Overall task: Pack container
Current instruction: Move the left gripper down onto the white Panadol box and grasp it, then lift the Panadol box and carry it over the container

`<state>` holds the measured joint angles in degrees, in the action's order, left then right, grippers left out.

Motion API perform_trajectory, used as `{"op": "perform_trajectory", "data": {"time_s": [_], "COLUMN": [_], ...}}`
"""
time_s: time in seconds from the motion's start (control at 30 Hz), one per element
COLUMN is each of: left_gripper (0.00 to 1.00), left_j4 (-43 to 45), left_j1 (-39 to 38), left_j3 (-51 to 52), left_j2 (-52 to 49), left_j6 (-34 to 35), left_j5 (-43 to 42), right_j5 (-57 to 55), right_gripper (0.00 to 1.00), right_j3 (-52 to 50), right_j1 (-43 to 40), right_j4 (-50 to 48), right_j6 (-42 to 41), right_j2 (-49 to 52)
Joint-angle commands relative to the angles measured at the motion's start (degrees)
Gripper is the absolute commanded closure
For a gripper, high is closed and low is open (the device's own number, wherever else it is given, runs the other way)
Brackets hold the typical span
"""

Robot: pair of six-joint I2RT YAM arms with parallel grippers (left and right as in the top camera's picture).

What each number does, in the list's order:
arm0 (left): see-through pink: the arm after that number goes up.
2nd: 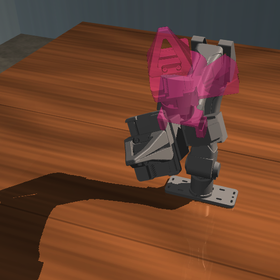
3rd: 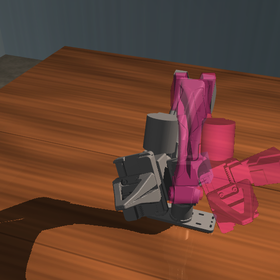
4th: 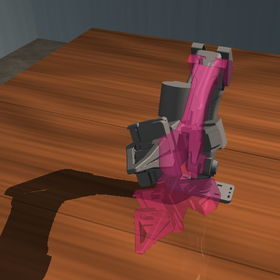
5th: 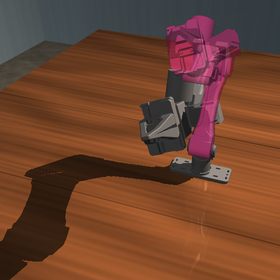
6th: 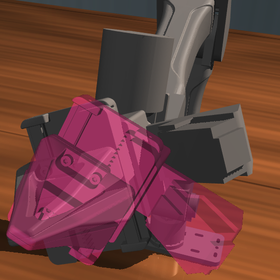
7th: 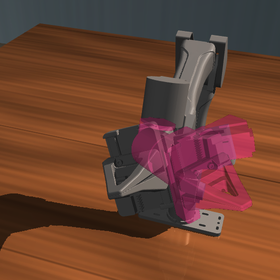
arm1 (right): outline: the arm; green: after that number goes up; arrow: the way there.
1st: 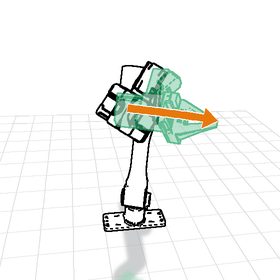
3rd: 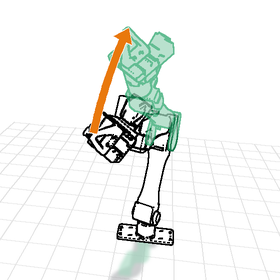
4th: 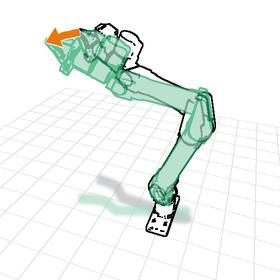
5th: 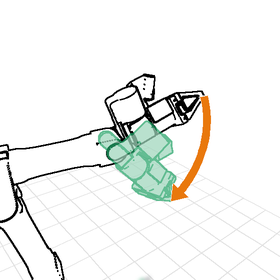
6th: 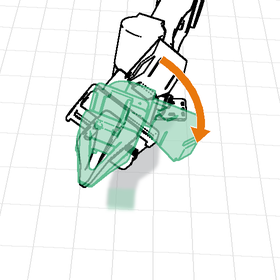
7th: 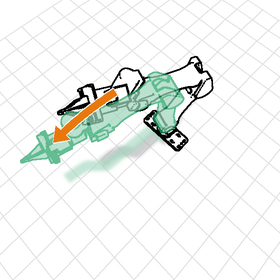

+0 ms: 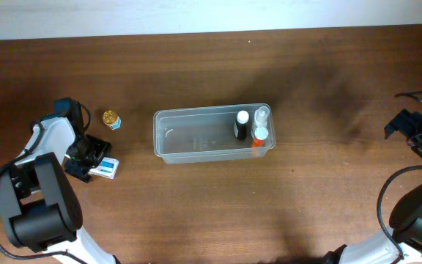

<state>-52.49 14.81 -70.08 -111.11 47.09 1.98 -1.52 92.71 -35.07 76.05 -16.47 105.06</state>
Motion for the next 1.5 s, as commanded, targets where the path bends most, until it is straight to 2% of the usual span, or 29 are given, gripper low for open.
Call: {"op": "perform_trajectory", "data": {"time_s": [0.0, 0.17, 0.33, 0.63, 0.7, 0.73, 0.8, 1.0, 1.1, 1.27, 1.4, 1.47], "left_gripper": [0.27, 0.27, 0.3, 0.29, 0.35, 0.44, 0.55, 0.59, 0.61, 0.61, 0.7, 0.7], "left_j4": [-0.4, 0.6, 0.3, 0.9, 1.3, 1.6, 1.7, 1.7, 2.1, 2.2, 0.5, -1.5], "left_j1": [0.2, 0.2, 0.2, 0.2, 0.2, 0.2, 0.2, 0.2, 0.2, 0.2, 0.3, 0.3], "left_j3": [0.3, 0.3, 0.3, 0.3, 0.3, 0.3, 0.3, 0.3, 0.3, -1.5, -6.9, -10.2], "left_j2": [-1.7, -1.7, -1.7, -1.7, -1.7, -1.7, -1.7, -1.7, -1.7, -1.7, -1.7, -1.7], "left_j6": [-6.4, -6.5, -6.9, -7.0, -7.6, -8.3, -8.4, -8.5, -11.0, -14.9, -21.5, -23.7], "left_j5": [1.9, 2.3, 8.2, 8.0, 8.0, 8.0, 8.2, 8.1, 7.6, 3.4, -5.7, -9.5], "right_j5": [-0.5, -0.5, -0.5, -0.5, -0.5, -0.5, -0.5, -0.5, -0.5, -0.5, -0.5, -0.5], "right_gripper": [0.02, 0.02, 0.02, 0.02, 0.02, 0.02, 0.02, 0.02, 0.02, 0.02, 0.02, 0.02], "right_j3": [-0.1, -0.1, -0.1, -0.1, -0.1, -0.1, -0.1, -0.1, -0.1, -0.1, -0.1, -0.1], "right_j1": [-0.2, -0.2, -0.2, -0.2, -0.2, -0.2, -0.2, -0.2, -0.2, -0.2, -0.2, -0.2], "right_j4": [0.0, 0.0, 0.0, 0.0, 0.0, 0.0, 0.0, 0.0, 0.0, 0.0, 0.0, 0.0], "right_j6": [-0.1, -0.1, -0.1, -0.1, -0.1, -0.1, -0.1, -0.1, -0.1, -0.1, -0.1, -0.1], "right_j2": [-0.7, -0.7, -0.7, -0.7, -0.7, -0.7, -0.7, -0.7, -0.7, -0.7, -0.7, -0.7]}}
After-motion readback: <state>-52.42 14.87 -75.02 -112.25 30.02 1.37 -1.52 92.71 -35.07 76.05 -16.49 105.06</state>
